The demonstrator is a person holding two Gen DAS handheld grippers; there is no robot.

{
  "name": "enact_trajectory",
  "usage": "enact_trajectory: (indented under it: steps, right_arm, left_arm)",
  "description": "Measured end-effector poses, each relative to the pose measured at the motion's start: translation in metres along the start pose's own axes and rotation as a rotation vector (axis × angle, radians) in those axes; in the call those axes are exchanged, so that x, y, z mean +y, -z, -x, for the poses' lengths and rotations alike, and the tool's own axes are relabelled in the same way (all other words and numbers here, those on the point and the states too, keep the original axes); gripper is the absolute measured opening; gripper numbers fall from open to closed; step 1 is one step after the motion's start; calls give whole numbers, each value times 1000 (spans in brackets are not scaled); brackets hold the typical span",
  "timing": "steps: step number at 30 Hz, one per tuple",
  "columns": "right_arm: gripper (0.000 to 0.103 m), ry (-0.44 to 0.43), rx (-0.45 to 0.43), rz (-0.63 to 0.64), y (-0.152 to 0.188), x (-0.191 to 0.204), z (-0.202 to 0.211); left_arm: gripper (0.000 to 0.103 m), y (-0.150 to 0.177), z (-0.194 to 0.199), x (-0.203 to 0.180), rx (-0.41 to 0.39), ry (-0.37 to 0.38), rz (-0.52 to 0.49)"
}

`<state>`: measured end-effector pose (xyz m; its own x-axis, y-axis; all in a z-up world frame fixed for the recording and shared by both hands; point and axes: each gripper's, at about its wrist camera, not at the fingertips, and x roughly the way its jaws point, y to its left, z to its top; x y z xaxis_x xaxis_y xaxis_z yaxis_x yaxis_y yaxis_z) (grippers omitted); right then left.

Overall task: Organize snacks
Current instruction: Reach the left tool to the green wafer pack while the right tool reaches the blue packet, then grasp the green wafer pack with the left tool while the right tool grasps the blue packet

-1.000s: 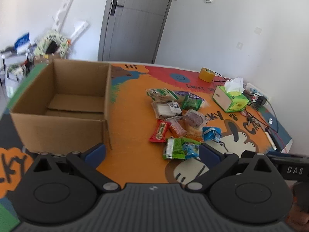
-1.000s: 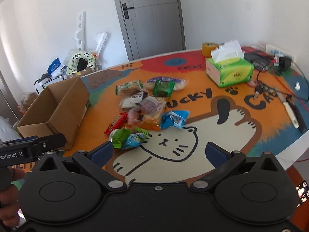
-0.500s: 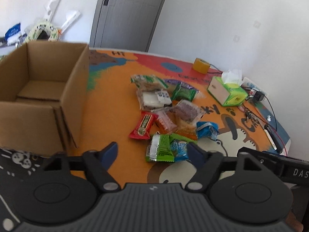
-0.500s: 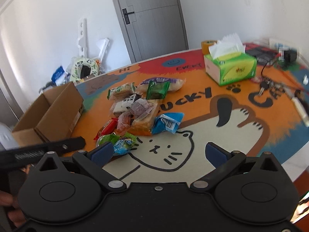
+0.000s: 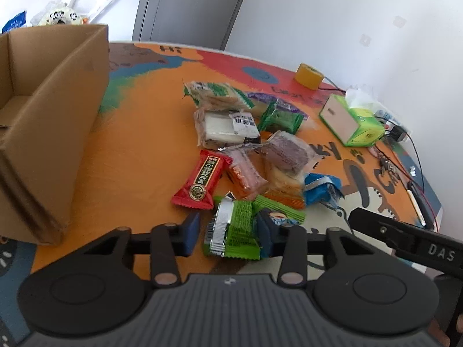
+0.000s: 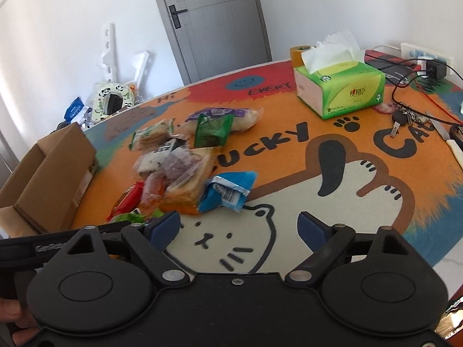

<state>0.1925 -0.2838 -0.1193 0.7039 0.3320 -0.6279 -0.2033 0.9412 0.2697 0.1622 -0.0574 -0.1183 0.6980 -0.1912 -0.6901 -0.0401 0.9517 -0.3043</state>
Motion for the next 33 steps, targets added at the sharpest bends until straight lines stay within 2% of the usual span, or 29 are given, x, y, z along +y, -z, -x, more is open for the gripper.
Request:
enact_trajectory:
  steps: [1, 5, 12, 19, 28, 31, 33]
  right_arm:
    - [86, -1, 1, -1, 0, -1, -1]
    - [86, 0, -6, -4, 0, -4, -8]
    - [86, -21, -3, 3, -6, -4, -25]
    - [83, -39, 5, 4, -16, -2, -41]
    - [82, -57, 15, -6, -27, -1, -61]
    - [74, -76, 17, -28, -29, -2, -66]
    - [62, -94, 23, -41, -29, -3, -69]
  left_arm:
    - [33, 0, -2, -1, -6, 0, -6]
    - [29, -2, -2, 0, -10, 1, 9]
    - [29, -14, 11, 5, -58, -14, 20]
    - [29, -29, 7, 10, -95, -50, 41]
    - [29, -40, -7, 13, -88, -64, 44]
    - [29, -41, -10, 15, -82, -67, 48]
    - [29, -41, -10, 16, -83, -70, 47]
